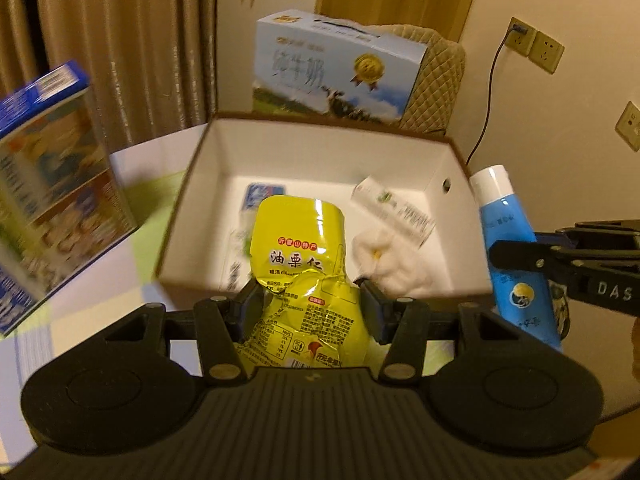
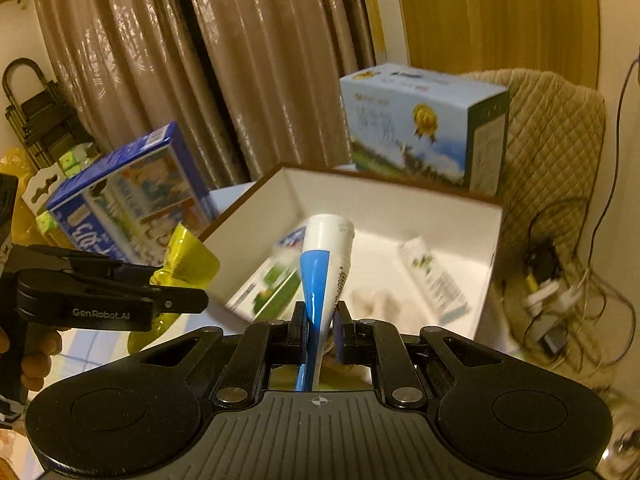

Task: Organize objects
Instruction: 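Lift both held items and carry them over the brown box, then lower both items into the brown box and open both tools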

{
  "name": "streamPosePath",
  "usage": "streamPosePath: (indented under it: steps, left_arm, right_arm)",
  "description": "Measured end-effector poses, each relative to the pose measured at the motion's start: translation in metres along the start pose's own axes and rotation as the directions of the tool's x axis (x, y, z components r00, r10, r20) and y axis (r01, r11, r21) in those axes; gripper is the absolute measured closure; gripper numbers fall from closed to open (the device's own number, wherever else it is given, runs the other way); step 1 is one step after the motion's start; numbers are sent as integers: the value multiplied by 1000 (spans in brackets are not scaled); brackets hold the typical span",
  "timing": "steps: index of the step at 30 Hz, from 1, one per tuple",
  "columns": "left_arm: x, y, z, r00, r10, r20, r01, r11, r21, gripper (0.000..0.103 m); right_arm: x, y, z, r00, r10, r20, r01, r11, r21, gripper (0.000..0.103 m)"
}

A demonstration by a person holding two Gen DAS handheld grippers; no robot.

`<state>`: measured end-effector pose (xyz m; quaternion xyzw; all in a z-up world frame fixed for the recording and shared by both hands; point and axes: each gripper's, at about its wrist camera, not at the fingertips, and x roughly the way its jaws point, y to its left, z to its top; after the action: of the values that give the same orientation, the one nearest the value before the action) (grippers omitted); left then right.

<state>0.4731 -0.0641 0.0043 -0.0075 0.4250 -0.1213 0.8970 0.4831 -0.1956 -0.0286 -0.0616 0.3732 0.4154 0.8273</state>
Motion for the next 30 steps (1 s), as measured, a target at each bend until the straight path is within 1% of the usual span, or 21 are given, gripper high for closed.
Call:
streamPosePath:
  steps: [4, 7, 12, 18, 24, 30]
  left_arm:
    - [24, -10, 31, 1000, -15, -15, 14, 1000, -19, 55]
    - [44, -15, 49, 999, -31, -27, 30, 998, -47, 55]
    - [83, -21, 70, 997, -59, -52, 54, 994, -99, 55]
    - [130, -17, 84, 993, -77, -93, 60, 984, -168, 55]
    - [169, -8, 89, 989, -71, -130, 39, 971, -235, 55]
    - [198, -2, 93, 987, -56, -151, 17, 968, -250, 53]
  right_arm:
    - [12, -18, 23, 1000, -4, 6, 5, 1000, -25, 94]
    - [25, -30, 39, 1000, -13, 0, 13, 999, -51, 94]
    - [59, -52, 56, 999, -29, -42, 26, 997, -72, 94]
    - [104, -80, 56, 991, -49, -125, 42, 997, -59, 94]
    - [142, -95, 56, 981, -52, -188, 41, 997, -64, 94]
    - [166, -100, 59, 973, -51, -223, 35, 996, -77, 94]
